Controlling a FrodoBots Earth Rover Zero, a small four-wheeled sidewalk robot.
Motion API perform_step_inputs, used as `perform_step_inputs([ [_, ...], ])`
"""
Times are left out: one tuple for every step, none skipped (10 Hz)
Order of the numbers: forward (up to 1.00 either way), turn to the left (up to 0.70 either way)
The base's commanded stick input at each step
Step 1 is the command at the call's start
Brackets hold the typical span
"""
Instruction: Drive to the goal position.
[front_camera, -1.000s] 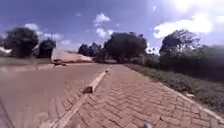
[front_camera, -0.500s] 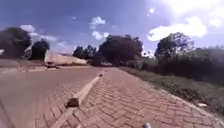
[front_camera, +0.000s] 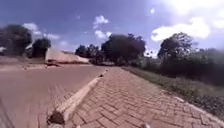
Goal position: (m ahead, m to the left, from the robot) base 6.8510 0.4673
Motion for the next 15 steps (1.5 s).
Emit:
perform_step_inputs([
  [1.0,0.0],
  [1.0,0.0],
  [1.0,0.0],
  [1.0,0.0],
  [1.0,0.0],
  [1.0,0.0],
  [1.0,0.0],
  [1.0,0.0],
  [1.0,0.0],
  [1.0,0.0],
  [1.0,0.0],
  [1.0,0.0],
  [1.0,0.0],
  [1.0,0.0],
  [1.0,0.0],
])
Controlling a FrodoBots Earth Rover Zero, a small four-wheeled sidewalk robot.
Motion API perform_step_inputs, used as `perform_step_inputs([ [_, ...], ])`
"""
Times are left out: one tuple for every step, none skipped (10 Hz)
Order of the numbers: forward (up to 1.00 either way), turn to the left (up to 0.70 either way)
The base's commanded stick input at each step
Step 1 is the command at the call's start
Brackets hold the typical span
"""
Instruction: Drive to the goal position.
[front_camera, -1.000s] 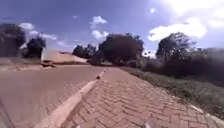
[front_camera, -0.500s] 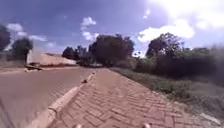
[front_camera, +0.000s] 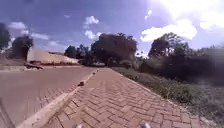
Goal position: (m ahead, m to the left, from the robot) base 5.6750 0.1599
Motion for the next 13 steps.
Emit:
perform_step_inputs([
  [1.0,0.0],
  [1.0,0.0],
  [1.0,0.0],
  [1.0,0.0],
  [1.0,0.0],
  [1.0,0.0],
  [1.0,0.0],
  [1.0,0.0],
  [1.0,0.0],
  [1.0,0.0],
  [1.0,0.0],
  [1.0,0.0],
  [1.0,0.0],
])
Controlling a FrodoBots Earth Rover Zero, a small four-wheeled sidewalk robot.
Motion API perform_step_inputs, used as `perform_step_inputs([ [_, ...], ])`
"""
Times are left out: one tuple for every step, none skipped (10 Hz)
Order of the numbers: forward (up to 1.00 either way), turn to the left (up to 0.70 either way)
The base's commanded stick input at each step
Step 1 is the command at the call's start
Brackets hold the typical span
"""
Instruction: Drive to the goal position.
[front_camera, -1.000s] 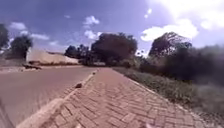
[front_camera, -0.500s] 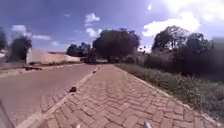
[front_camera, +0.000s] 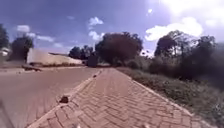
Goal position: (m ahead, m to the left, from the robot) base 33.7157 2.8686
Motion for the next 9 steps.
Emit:
perform_step_inputs([
  [1.0,0.0],
  [1.0,0.0],
  [1.0,0.0],
  [1.0,0.0],
  [1.0,0.0],
  [1.0,0.0],
  [1.0,0.0],
  [1.0,0.0],
  [1.0,0.0],
])
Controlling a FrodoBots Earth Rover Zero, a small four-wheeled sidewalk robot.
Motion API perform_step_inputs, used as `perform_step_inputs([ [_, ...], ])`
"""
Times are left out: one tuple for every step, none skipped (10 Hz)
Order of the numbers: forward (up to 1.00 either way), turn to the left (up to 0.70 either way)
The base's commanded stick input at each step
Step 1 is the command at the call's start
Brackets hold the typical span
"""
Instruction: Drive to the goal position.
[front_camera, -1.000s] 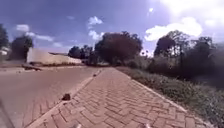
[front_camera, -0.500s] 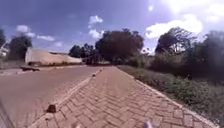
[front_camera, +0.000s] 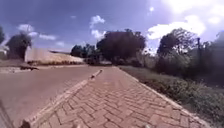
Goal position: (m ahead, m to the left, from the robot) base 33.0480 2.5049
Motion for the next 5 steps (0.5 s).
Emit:
perform_step_inputs([
  [1.0,-0.06],
  [1.0,-0.29],
  [1.0,0.0],
  [1.0,0.0],
  [1.0,0.0],
])
